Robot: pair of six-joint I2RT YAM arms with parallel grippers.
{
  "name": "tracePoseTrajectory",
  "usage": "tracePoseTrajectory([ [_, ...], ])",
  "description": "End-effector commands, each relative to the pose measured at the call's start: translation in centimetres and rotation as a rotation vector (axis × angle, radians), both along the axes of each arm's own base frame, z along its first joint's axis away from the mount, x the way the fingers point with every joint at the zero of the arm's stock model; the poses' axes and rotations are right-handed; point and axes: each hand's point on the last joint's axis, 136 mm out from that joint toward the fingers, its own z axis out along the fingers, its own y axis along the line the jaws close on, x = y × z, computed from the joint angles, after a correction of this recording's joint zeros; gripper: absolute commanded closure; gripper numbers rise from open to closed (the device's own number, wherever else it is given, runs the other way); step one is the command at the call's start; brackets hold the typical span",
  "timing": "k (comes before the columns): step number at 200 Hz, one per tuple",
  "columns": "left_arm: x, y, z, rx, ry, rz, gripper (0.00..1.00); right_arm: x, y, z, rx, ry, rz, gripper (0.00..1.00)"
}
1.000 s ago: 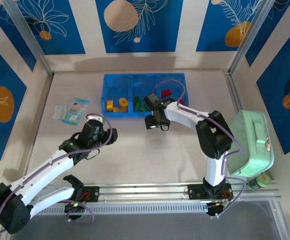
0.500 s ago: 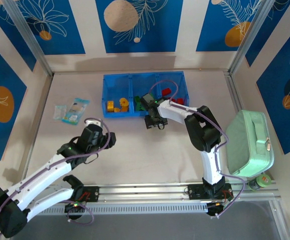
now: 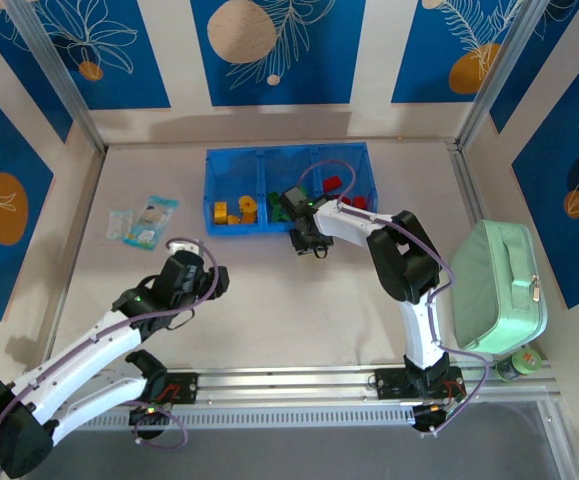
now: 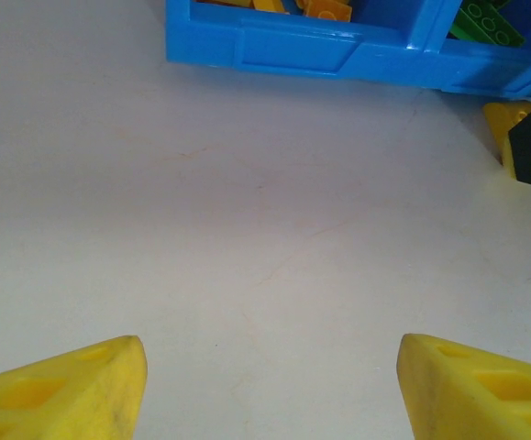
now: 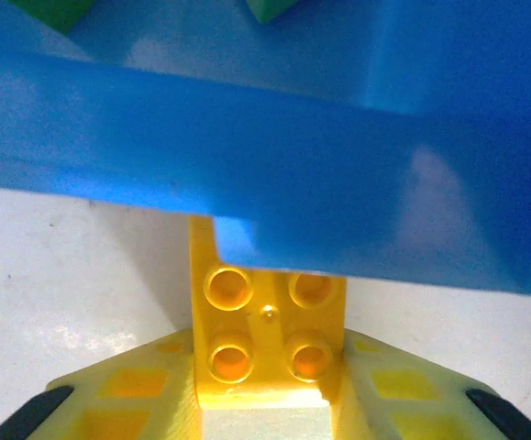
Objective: Sort the legos into containers by color
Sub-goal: Pick up the lego from the center of the table, then place the lego in the container.
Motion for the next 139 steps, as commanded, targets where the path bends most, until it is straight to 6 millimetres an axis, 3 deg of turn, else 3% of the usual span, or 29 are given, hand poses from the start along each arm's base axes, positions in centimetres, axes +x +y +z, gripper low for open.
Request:
tracePoseTrajectory([
  [1, -0.2, 0.4, -0.1, 0.02, -0.004, 0.007, 0.28, -1.7, -0.9, 0.0, -0.05, 0.025, -0.02, 0.73],
  [29, -0.4, 0.7, 0.0, 0.033, -0.006, 0.005, 0.28, -3.3, -0.1, 2.0, -0.046, -0.007, 0.0, 0.75],
  [67, -1.1, 1.9, 0.9, 0.055, -0.026, 0.017, 0.28, -4.4, 2.6, 7.2, 0.018, -0.092, 0.063, 0.75],
  [92, -1.5, 2.4, 2.4, 0.051, -0.059, 0.019, 0.28, -4.3, 4.8, 10.1, 0.07, -0.13, 0.109, 0.74],
  [139, -2.2, 3.2, 4.1, 0.043, -0.1, 0.017, 0.28, -2.4, 9.8, 13.4, 0.194, -0.156, 0.183, 0.74],
])
